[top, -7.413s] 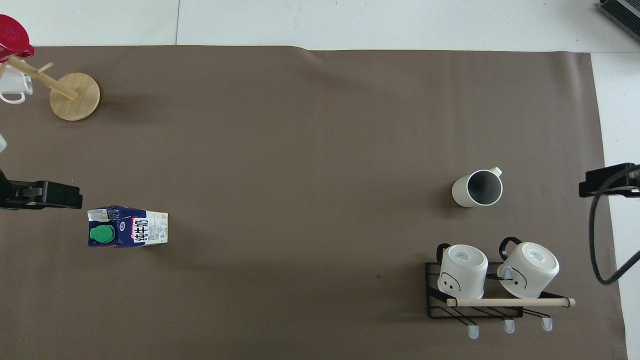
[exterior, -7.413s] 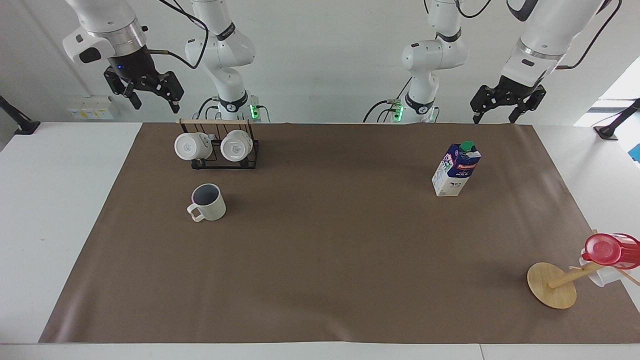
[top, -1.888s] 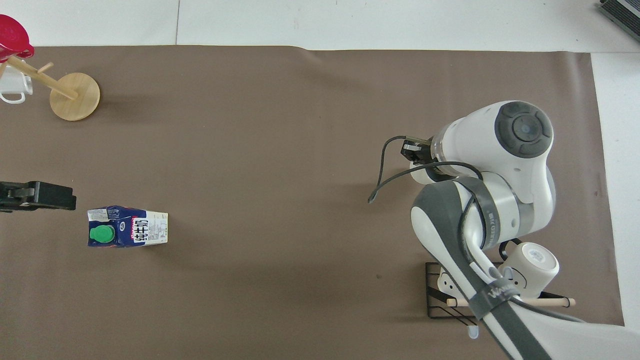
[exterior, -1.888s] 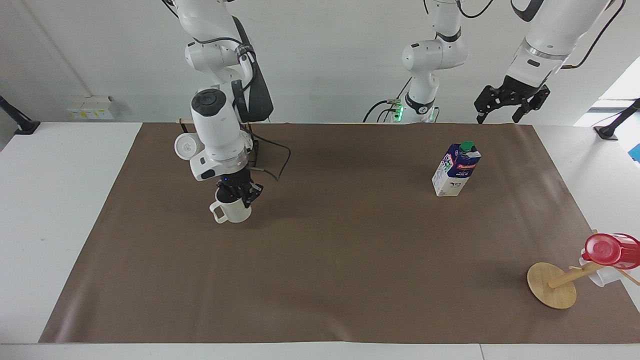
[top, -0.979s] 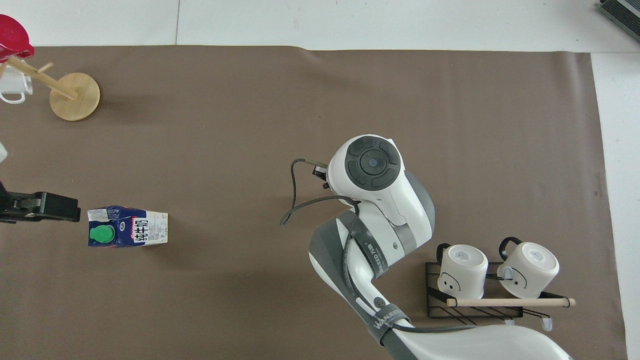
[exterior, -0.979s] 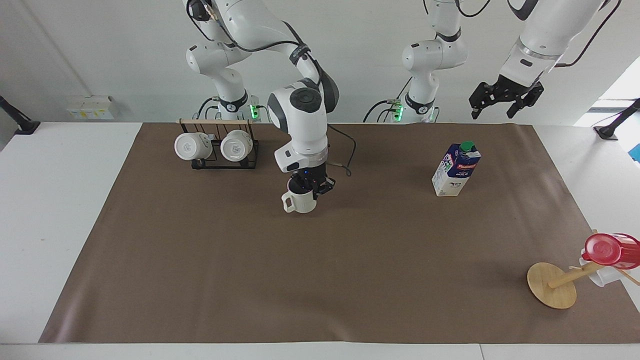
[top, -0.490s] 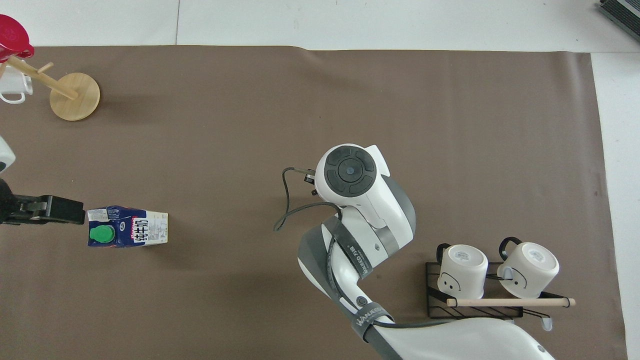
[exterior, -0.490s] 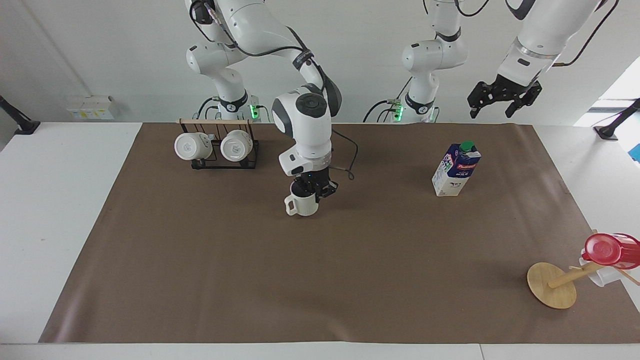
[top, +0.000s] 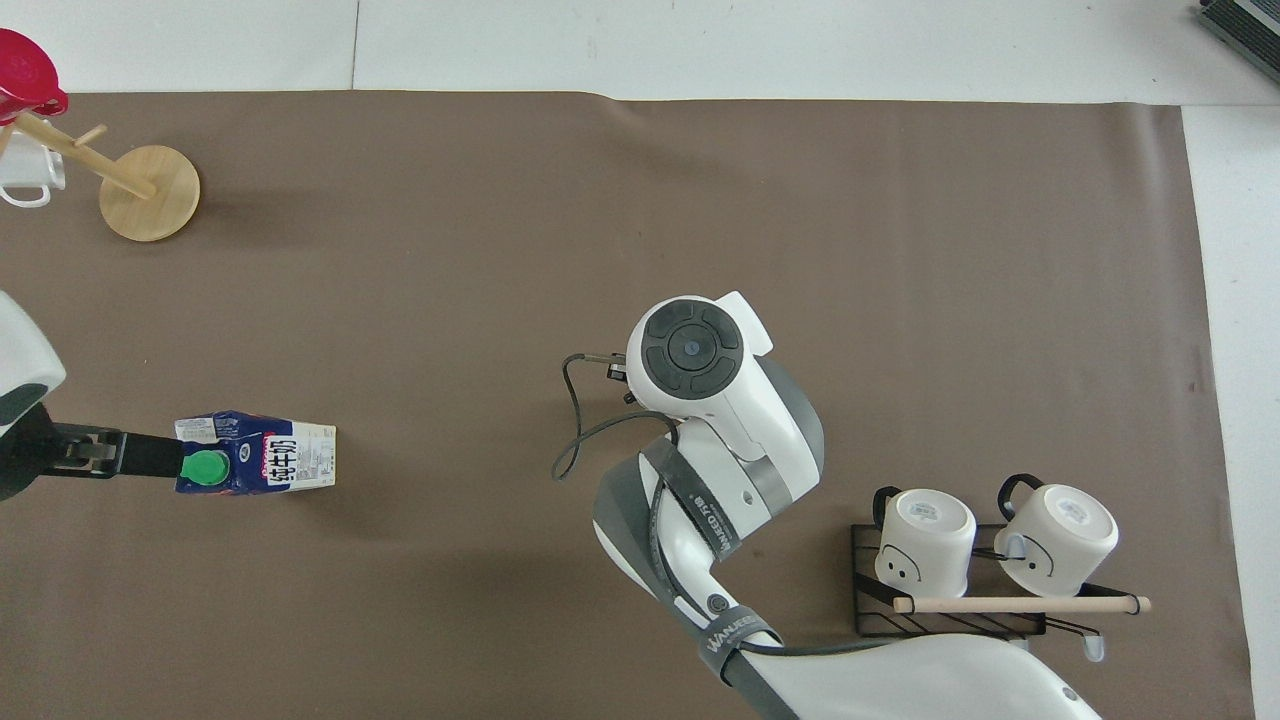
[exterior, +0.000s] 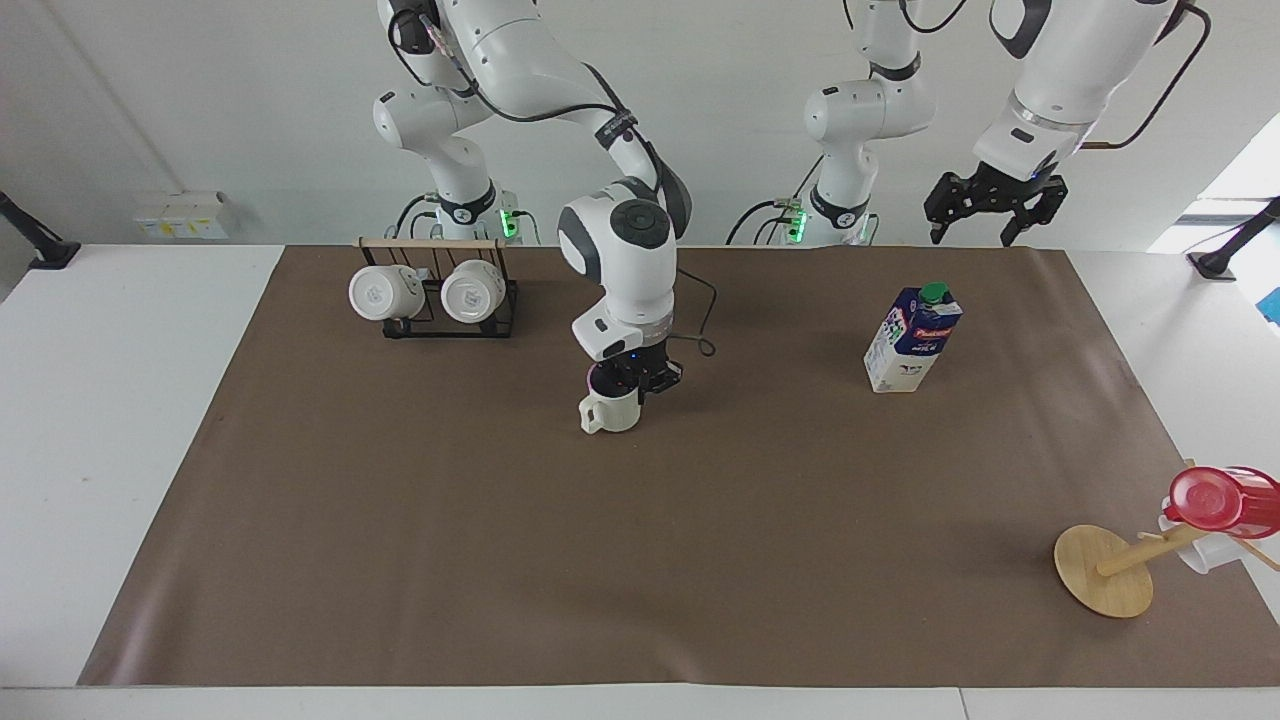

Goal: Place cup and milk on table
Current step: 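Grasp the blue milk carton with the left gripper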

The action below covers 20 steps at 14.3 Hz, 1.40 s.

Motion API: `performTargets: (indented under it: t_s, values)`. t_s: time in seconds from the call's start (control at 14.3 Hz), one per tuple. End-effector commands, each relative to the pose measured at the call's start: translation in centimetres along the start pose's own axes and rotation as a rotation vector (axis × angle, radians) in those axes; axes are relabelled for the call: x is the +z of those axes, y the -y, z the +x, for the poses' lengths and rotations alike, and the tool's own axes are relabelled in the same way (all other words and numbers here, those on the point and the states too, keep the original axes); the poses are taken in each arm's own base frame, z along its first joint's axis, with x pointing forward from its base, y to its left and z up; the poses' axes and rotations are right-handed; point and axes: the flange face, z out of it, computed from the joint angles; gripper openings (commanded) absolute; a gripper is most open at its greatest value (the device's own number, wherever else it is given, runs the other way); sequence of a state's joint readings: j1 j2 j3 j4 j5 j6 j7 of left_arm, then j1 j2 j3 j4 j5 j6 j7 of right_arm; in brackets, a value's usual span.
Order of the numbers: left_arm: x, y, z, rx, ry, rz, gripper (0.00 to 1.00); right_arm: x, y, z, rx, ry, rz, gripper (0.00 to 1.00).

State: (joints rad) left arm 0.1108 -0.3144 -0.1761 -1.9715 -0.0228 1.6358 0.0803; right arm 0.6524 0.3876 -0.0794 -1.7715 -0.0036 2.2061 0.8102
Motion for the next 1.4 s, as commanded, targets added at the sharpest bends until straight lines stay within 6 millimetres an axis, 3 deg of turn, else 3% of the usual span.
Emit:
performTargets:
  t_s: [0.0, 0.21, 0.77, 0.91, 1.12, 1.19, 1.33]
  values:
    - [1.2, 0.5, -2.0, 0.029, -0.055, 0.011, 1.00, -0.1, -0.2, -0.4, -0.052, -0.003, 0.006, 0.00]
    - [2.9, 0.5, -2.7, 0.063, -0.095, 0.023, 1.00, 0.3, 0.6, -1.7, -0.080, 0.003, 0.006, 0.00]
    - [6.7, 0.1, -2.4, 0.074, -0.152, 0.032, 1.00, 0.5, 0.4, -1.7, -0.118, 0.011, 0.002, 0.00]
    - [7.1, -0.4, -2.2, 0.087, -0.163, 0.032, 1.00, 0.5, 0.5, -1.7, -0.099, 0.022, 0.019, 0.18]
    - [7.8, -0.4, -2.0, 0.086, -0.174, 0.033, 1.00, 0.4, 0.6, -1.8, -0.099, 0.022, 0.020, 0.85]
    - [8.1, -0.4, -1.8, 0.086, -0.171, 0.031, 1.00, 0.2, 0.6, -1.7, -0.103, 0.014, 0.018, 1.00]
    - [8.6, -0.4, -1.6, 0.083, -0.171, 0.030, 1.00, -0.3, 0.7, -1.3, -0.108, 0.000, 0.020, 1.00]
